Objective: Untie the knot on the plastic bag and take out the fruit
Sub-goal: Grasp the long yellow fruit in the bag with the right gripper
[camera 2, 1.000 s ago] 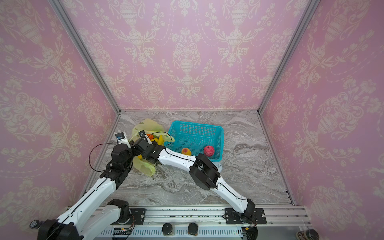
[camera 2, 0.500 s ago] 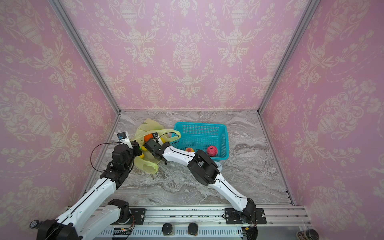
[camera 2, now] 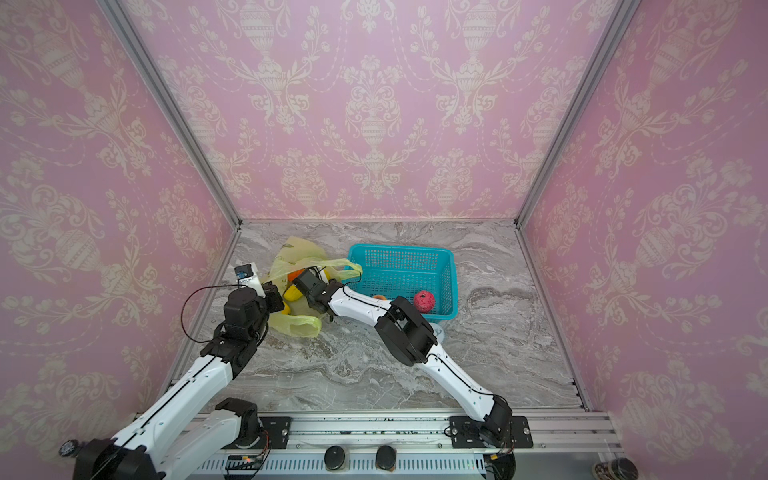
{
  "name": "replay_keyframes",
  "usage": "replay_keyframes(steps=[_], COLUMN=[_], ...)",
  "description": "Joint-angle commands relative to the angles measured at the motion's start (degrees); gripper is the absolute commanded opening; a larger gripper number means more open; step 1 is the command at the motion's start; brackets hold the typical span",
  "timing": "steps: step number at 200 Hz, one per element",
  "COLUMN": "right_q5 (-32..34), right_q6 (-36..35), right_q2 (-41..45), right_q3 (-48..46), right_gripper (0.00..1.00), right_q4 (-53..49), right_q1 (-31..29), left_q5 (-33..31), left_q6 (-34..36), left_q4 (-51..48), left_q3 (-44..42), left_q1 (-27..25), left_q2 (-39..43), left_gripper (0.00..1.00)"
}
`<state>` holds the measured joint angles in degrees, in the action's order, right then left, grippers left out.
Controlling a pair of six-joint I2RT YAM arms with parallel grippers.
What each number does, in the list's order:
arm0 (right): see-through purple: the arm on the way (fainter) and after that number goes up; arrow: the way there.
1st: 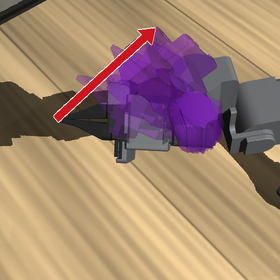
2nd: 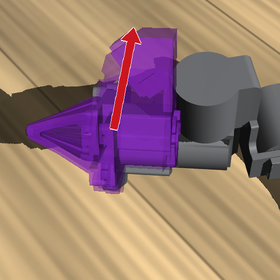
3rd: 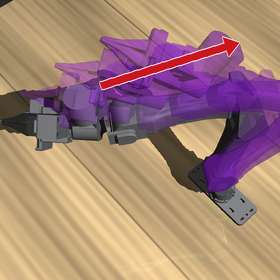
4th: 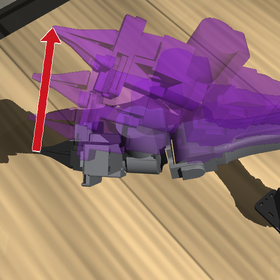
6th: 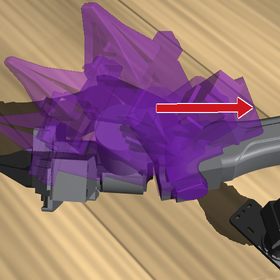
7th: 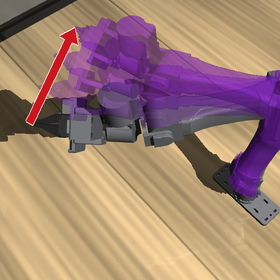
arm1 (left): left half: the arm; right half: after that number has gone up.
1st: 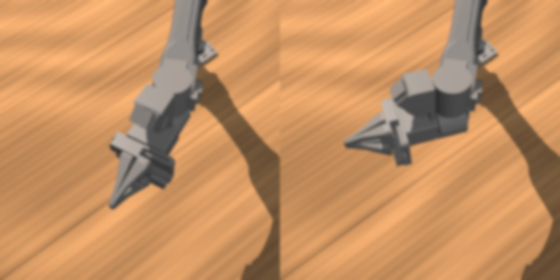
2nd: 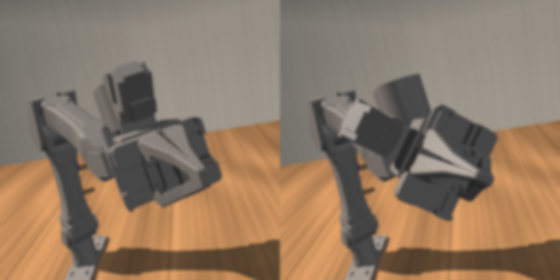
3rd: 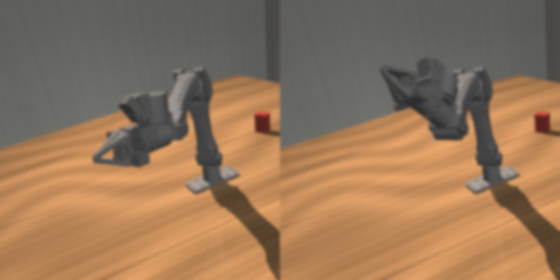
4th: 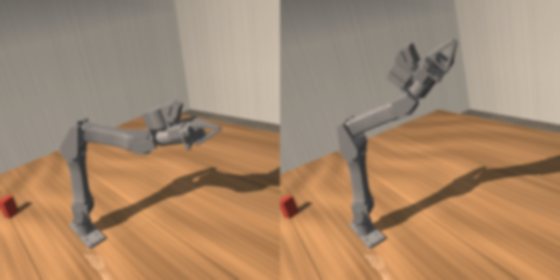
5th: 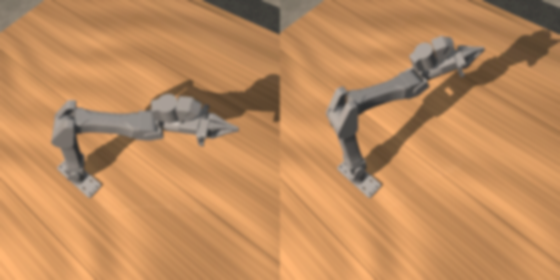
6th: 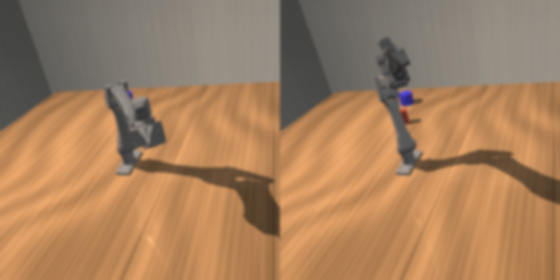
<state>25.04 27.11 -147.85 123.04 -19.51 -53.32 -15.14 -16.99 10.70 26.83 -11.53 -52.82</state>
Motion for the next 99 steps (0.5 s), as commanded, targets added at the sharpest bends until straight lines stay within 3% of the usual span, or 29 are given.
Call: replay_keyframes(steps=[1, 23, 99], right_q5=[-2.92, -4.77, -8.14], right_q6=[-0.85, -2.86, -7.89], right_q2=[4.32, 11.83, 34.14], right_q3=[-6.32, -16.00, -42.16], right_gripper=[0.48, 0.40, 0.32], right_q4=[2.37, 8.83, 21.50], right_q1=[-0.53, -1.74, -7.01], left_q5=[-0.67, -2.02, -4.25], left_q6=[0.64, 0.32, -0.04], left_q4=[-0.39, -1.35, -3.32], left_q3=[1.40, 2.58, 4.20], left_q1=[-0.30, -0.34, -0.33], left_q2=[-1.59, -3.72, -5.86], left_gripper=[0.00, 0.00, 0.00])
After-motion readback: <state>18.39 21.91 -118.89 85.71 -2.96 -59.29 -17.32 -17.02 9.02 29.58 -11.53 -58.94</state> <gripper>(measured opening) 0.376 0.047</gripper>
